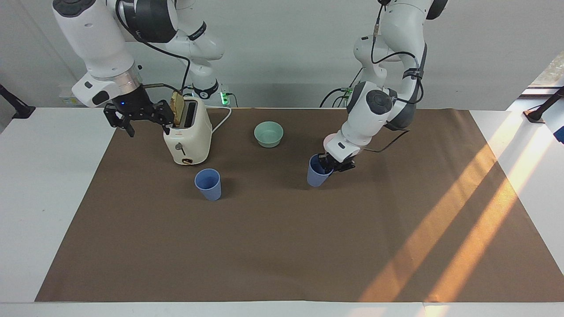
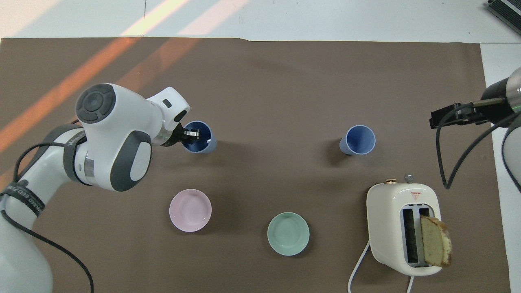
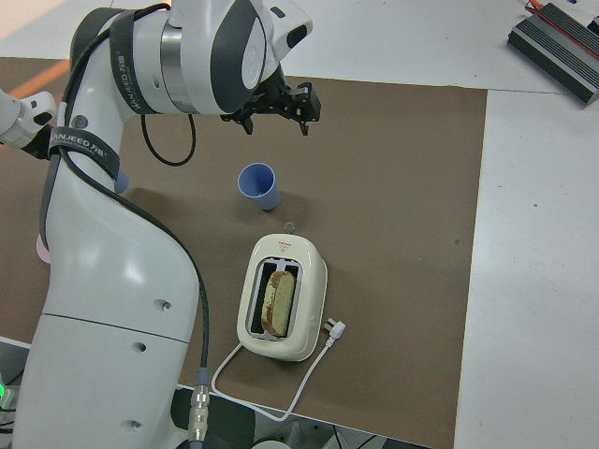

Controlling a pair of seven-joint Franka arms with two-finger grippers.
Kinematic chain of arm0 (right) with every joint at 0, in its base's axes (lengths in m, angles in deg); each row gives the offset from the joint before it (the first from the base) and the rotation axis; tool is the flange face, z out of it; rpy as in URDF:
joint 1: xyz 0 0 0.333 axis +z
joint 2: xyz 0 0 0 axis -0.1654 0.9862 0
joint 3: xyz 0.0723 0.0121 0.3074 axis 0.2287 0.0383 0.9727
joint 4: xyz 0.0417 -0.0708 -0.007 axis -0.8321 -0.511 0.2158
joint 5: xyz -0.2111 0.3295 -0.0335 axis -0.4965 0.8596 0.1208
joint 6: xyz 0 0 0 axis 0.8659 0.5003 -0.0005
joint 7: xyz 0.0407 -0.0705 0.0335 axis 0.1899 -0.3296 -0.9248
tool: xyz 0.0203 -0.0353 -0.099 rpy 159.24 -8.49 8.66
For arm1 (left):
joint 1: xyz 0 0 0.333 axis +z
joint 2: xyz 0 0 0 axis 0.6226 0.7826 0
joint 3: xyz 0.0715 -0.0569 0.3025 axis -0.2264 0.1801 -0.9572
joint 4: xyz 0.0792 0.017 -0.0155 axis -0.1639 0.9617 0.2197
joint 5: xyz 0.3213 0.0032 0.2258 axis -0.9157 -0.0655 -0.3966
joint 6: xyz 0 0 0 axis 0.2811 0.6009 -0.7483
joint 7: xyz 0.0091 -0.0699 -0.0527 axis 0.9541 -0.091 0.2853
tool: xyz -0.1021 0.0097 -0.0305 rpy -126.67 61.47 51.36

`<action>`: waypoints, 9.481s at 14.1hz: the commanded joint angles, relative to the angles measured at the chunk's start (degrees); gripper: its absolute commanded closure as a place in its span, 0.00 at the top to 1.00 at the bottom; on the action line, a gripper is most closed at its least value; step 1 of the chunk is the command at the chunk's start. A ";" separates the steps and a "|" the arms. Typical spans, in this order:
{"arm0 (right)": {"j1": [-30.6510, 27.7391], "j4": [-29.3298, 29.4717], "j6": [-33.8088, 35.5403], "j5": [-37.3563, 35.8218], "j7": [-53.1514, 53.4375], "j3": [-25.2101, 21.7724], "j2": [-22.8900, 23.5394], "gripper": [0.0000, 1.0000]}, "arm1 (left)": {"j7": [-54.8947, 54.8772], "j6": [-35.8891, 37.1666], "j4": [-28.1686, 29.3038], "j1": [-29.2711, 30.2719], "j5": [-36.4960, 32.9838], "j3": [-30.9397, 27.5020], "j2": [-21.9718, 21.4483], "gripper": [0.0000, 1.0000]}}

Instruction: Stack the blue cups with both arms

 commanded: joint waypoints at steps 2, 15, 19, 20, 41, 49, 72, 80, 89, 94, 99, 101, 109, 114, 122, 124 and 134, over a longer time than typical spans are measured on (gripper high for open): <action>-0.90 -0.95 -0.66 0.50 -0.77 0.50 -0.75 1.00 | 2.30 -3.09 0.60 -0.95 -0.01 -0.08 0.88 0.66; -0.99 -0.86 -0.93 0.50 -0.68 0.42 -0.66 1.00 | -15.42 17.38 -3.08 -0.77 -0.01 -16.58 -14.32 1.00; -0.90 -0.86 -0.84 0.59 -0.68 0.42 -0.66 1.00 | -22.83 20.29 -11.49 -2.00 -2.02 -25.73 -13.01 1.00; -0.90 -0.86 -0.84 0.50 -0.77 0.42 -0.66 1.00 | -24.31 22.12 -14.57 -2.35 -4.21 -26.70 -12.31 1.00; 4.38 -22.99 -23.74 0.86 0.90 0.86 0.92 1.00 | -22.83 34.61 -21.28 -3.15 -5.02 -31.11 -12.13 1.00; 4.29 -23.98 -31.60 0.77 4.68 0.86 9.01 1.00 | -21.52 39.10 -21.02 -2.97 -9.77 -30.32 -14.32 1.00; 29.32 8.35 -7.43 0.33 36.40 2.17 11.90 0.00 | -21.52 45.69 -26.03 -1.83 -7.13 -30.32 -15.20 1.00; 35.58 9.60 -10.77 -2.65 45.81 2.17 17.79 0.00 | -21.52 45.61 -26.03 -1.83 -7.13 -30.76 -15.20 1.00; 34.78 4.68 -17.45 -2.66 45.46 2.17 17.97 0.00 | -21.52 45.61 -26.03 -1.83 -7.13 -30.76 -15.20 1.00; 34.78 2.57 -18.85 -2.75 45.37 2.09 18.59 0.00 | -21.52 45.61 -26.03 -1.83 -7.13 -30.76 -15.20 1.00; 34.78 2.56 -19.12 -2.84 45.37 2.00 18.59 1.00 | -21.52 45.61 -26.03 -1.83 -7.13 -30.76 -15.20 1.00; 34.61 2.83 -18.34 -2.84 45.55 2.00 18.59 1.00 | -21.52 45.61 -26.03 -1.83 -7.13 -30.76 -15.20 1.00; 30.31 5.11 -4.56 -4.15 40.99 0.16 11.57 1.00 | -21.52 45.61 -26.03 -1.83 -7.13 -30.76 -15.20 1.00; 21.62 6.52 4.06 -4.16 27.22 -0.46 4.71 1.00 | -21.52 45.61 -26.03 -1.83 -7.13 -30.85 -15.20 1.00; 5.27 8.46 8.92 -0.74 6.53 -0.81 0.14 1.00 | -21.25 45.43 -26.03 -1.83 -7.13 -30.85 -15.20 1.00; 2.62 4.60 5.85 0.33 5.57 -0.90 -1.36 1.00 | -21.25 45.43 -25.94 -1.83 -7.04 -31.02 -15.20 1.00; 1.91 -0.95 0.65 0.24 3.36 -0.99 -1.28 1.00 | -21.95 45.26 -25.94 -1.04 -5.99 -31.28 -15.20 1.00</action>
